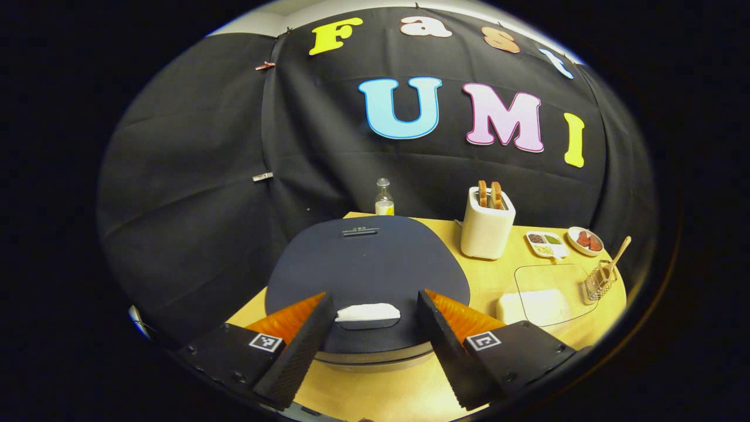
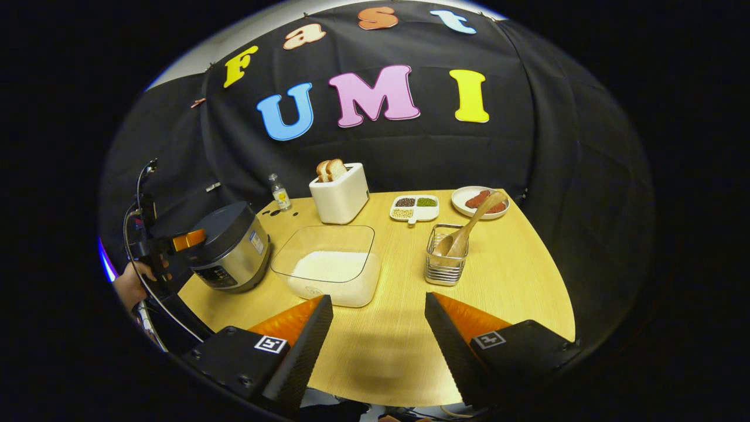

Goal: Close the left gripper, press the button to open the rice cooker; take a wooden spoon from the chopstick holder with the right hand, scoop a spoonful of rice and pour it into the rice cooker, then put the wooden spoon back into the chopstick holder.

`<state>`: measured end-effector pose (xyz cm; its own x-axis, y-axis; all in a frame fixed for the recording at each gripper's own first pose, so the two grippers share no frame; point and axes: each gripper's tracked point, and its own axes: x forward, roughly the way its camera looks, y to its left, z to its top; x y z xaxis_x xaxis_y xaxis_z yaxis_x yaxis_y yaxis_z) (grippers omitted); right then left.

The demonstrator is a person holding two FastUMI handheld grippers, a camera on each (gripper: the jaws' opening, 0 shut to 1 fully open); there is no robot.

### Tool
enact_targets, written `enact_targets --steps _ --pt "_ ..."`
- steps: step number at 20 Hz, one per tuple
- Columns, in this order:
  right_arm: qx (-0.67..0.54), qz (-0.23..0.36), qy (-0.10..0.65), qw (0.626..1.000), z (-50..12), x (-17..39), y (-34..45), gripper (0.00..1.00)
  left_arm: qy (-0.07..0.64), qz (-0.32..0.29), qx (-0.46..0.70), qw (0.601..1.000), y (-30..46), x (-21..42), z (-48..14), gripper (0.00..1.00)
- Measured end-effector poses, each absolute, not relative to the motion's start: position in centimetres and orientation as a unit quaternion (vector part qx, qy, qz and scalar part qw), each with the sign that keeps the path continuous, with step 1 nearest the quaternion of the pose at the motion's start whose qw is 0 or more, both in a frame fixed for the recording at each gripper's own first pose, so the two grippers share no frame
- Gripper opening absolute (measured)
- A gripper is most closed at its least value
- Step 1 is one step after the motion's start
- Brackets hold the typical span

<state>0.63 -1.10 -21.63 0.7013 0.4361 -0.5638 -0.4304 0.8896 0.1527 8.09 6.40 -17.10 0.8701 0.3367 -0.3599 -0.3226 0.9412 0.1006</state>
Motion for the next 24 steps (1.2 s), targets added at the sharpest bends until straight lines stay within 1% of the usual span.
enact_targets --steps 1,3,5,9,13,15,16,20,24 --pt "-0.004 0.235 0.294 0.927 -20.7 0.8 -1.3 0.99 0.171 0.168 0.027 0.97 5.7 7.6 -15.8 0.96" --pt "-0.018 0.222 0.255 0.941 -18.1 1.5 -1.7 0.99 0.132 0.152 0.024 0.979 3.5 7.1 -13.1 0.96" --pt "-0.025 0.198 0.216 0.956 -15.2 2.4 -1.7 0.99 0.099 0.135 0.0 0.986 1.4 6.1 -10.9 0.95" --pt "-0.006 0.149 0.17 0.974 -10.4 2.8 -0.6 0.99 0.067 0.099 -0.036 0.992 -2.1 4.2 -7.9 0.95" --pt "0.017 0.11 0.143 0.983 -7.8 2.2 -0.9 0.99 0.028 0.077 0.014 0.997 -2.9 1.6 -4.0 0.95" --pt "0.036 0.084 0.135 0.987 -6.7 1.3 -1.8 0.98 0.002 0.056 0.031 0.998 -3.7 0.7 -2.3 0.96" --pt "0.047 0.074 0.133 0.987 -6.2 0.6 -2.1 0.99 -0.003 0.043 0.033 0.999 -4.1 0.4 -1.9 0.96" --pt "0.05 0.027 0.084 0.995 -3.2 -1.4 -4.3 0.98 -0.014 0.009 0.017 1.0 -5.0 -0.8 -0.6 0.96" --pt "0.054 0.021 0.048 0.997 -0.4 -2.6 -4.1 0.98 -0.018 -0.006 -0.004 1.0 -5.1 -1.2 1.0 0.96"
